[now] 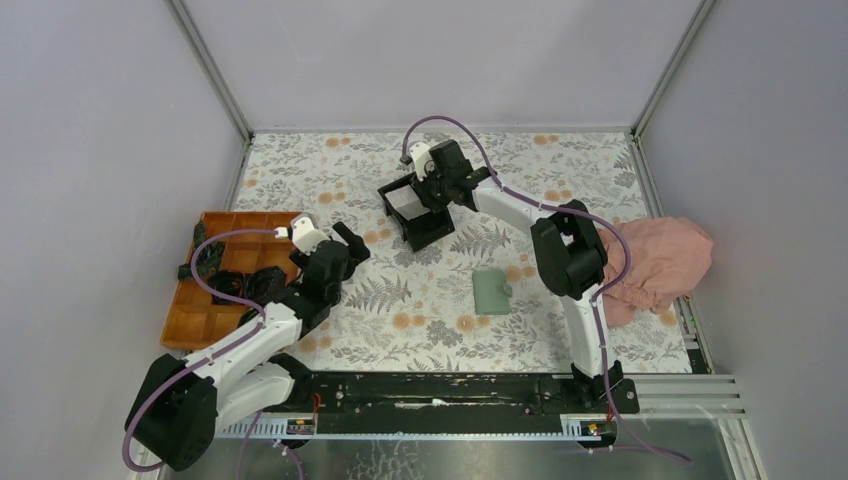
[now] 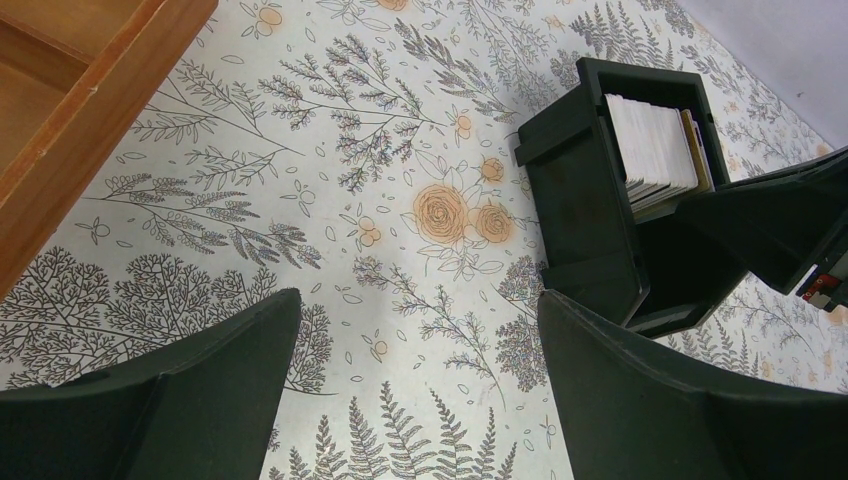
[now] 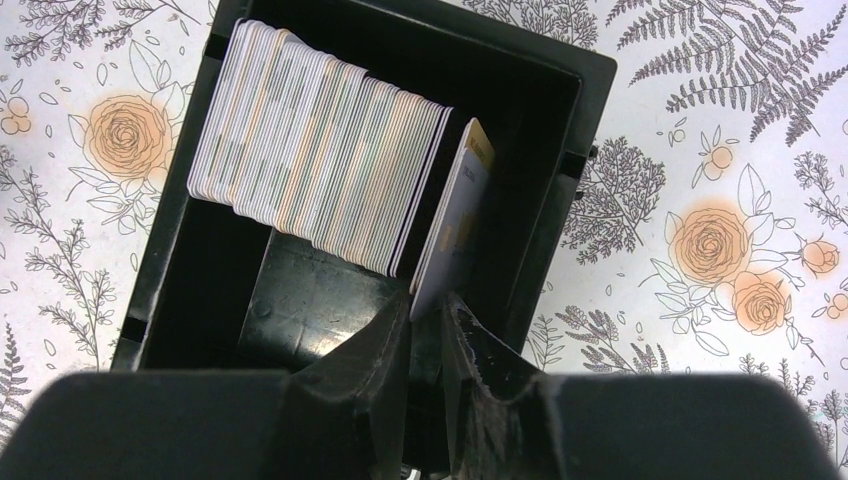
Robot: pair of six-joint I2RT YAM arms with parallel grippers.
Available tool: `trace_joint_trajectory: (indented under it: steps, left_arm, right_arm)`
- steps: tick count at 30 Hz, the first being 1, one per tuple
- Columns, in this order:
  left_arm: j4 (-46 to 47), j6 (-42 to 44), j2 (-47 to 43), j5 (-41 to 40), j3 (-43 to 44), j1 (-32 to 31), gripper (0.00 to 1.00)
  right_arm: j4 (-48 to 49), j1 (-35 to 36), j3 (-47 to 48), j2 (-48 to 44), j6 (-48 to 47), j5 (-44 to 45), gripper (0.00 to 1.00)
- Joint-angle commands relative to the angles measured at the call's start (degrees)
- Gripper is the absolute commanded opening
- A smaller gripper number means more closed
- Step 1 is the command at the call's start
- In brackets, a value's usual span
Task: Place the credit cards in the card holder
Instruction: Pick up the credit card from the storage box.
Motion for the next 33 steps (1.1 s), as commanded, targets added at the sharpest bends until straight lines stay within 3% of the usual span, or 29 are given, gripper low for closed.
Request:
trace_joint_trajectory:
  steps: [1, 22, 31, 33]
  left_arm:
    - [3.06, -0.06, 0.38, -1.41, 1.06, -0.46, 0.95]
    - [3.26, -0.15, 0.9, -1.49, 1.28, -0.87, 0.95]
    - [3.24, -0.06, 1.29, -1.52, 1.54, -0.96, 0.95]
    - [3.31, 0.03, 1.35, -1.52, 1.62, -1.03, 0.95]
  right_arm:
    - [0.89, -0.51, 0.62, -3.46, -0.61, 1.39, 0.24]
    - [2.39, -0.73, 0.67, -3.52, 0.52, 2.79, 0.23]
    - [3.1, -0.71, 2.44, -2.0, 2.33, 4.25, 0.01]
    - [3.04, -0.62, 2.86, -1.84, 2.65, 3.96, 0.0]
